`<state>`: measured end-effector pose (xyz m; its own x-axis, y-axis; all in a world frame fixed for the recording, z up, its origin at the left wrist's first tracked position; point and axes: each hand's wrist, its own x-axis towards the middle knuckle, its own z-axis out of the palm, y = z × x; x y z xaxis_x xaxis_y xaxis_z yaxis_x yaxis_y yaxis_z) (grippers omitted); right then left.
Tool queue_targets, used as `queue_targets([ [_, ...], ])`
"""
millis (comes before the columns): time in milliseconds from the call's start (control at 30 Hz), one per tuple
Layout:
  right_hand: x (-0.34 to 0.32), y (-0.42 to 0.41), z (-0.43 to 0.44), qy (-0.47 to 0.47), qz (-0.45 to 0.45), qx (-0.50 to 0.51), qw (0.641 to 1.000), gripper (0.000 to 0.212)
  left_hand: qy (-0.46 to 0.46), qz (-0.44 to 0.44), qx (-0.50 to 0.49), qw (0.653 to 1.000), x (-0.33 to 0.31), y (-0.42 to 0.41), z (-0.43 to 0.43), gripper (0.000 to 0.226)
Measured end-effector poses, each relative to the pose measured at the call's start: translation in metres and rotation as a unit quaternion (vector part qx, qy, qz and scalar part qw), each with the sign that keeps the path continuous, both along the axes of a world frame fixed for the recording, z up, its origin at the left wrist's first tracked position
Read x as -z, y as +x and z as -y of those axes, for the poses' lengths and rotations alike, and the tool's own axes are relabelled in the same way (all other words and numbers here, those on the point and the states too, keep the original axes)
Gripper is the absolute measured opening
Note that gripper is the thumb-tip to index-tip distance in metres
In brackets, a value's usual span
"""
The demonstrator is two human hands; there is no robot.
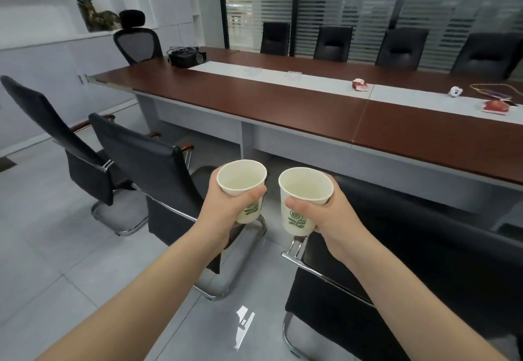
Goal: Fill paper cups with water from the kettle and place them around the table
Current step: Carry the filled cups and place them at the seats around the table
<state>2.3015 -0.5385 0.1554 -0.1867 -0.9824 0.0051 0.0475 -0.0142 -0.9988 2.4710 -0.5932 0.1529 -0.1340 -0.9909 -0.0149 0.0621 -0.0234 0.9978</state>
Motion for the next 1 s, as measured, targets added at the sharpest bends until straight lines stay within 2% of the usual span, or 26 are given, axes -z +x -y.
queue_targets([
  [67, -0.001, -0.001, 0.028, -0.004, 0.009, 0.014, 1.000, 0.059, 0.002, 0.005, 0.001, 1.000, -0.003, -0.003, 0.027, 0.069],
  [167, -0.007, -0.002, 0.072, -0.017, 0.013, 0.041, 0.999, 0.054, -0.003, -0.007, 0.006, 1.000, -0.008, -0.008, 0.071, 0.066],
  [333, -0.012, -0.006, 0.123, -0.030, 0.014, 0.078, 0.996, 0.083, -0.004, -0.018, 0.022, 1.000, -0.013, -0.018, 0.126, 0.075],
  [400, -0.014, -0.010, 0.142, -0.028, 0.012, 0.095, 0.995, 0.087, 0.000, -0.025, 0.027, 0.999, -0.012, -0.024, 0.147, 0.067],
  [467, -0.016, -0.015, 0.157, -0.025, 0.007, 0.106, 0.994, 0.086, 0.001, -0.028, 0.034, 0.999, -0.012, -0.029, 0.164, 0.068],
  [667, -0.011, -0.024, 0.199, -0.019, 0.014, 0.166, 0.986, 0.073, -0.009, -0.023, 0.069, 0.997, -0.003, -0.050, 0.221, 0.066],
  [800, -0.010, -0.031, 0.226, -0.014, 0.026, 0.216, 0.976, 0.059, -0.005, -0.017, 0.103, 0.994, 0.002, -0.067, 0.264, 0.079],
  [900, -0.012, -0.038, 0.243, -0.022, 0.030, 0.246, 0.969, 0.046, -0.016, -0.010, 0.122, 0.992, 0.004, -0.080, 0.289, 0.075],
  [1000, -0.012, -0.046, 0.264, -0.022, 0.034, 0.286, 0.957, 0.043, -0.014, -0.016, 0.138, 0.990, 0.006, -0.097, 0.314, 0.065],
])
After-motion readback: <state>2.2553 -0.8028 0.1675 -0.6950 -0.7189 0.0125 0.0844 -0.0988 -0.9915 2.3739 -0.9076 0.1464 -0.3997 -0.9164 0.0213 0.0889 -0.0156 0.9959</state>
